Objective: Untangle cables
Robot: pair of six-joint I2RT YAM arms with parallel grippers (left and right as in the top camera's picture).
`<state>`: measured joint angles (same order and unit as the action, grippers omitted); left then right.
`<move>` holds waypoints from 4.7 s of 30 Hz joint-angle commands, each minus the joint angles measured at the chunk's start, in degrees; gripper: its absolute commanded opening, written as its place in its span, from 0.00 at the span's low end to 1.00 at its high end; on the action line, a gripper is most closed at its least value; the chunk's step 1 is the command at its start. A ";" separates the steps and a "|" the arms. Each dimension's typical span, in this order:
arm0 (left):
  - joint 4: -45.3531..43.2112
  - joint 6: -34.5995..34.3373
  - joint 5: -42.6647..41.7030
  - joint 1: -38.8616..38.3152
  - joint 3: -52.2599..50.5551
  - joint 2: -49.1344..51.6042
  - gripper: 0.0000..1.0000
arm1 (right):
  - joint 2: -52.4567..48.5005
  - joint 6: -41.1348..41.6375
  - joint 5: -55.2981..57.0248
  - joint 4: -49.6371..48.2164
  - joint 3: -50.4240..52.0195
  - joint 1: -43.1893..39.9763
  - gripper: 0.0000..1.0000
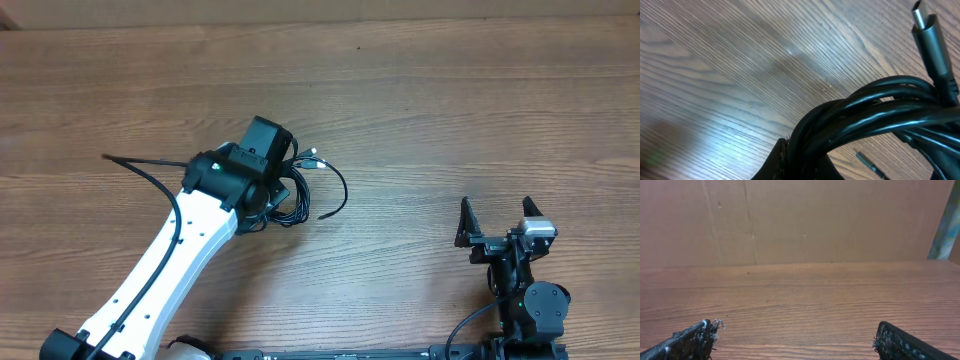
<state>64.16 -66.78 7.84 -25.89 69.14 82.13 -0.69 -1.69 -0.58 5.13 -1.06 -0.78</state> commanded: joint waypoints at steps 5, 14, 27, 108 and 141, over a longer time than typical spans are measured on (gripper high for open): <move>-1.70 -4.96 -2.36 -0.44 -2.51 0.31 0.04 | 0.52 0.15 0.66 -0.39 0.61 -0.42 1.00; -3.15 -6.60 -3.02 -1.20 -5.05 2.08 0.04 | 0.52 0.13 0.66 -0.39 0.61 -0.42 1.00; -3.28 -19.93 -3.50 -8.59 -5.31 8.92 0.04 | 0.52 0.15 0.68 -0.39 0.61 -0.42 1.00; -26.25 85.83 -22.91 -10.14 -15.82 13.03 0.70 | 0.52 0.15 0.68 -0.39 0.61 -0.42 1.00; -18.73 31.82 -10.23 -7.80 -2.36 12.98 0.04 | 0.52 0.15 0.66 -0.39 0.61 -0.42 1.00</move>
<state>43.03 -24.36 -6.59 -35.40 62.35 94.80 -0.69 -1.72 -0.58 5.13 -1.06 -0.78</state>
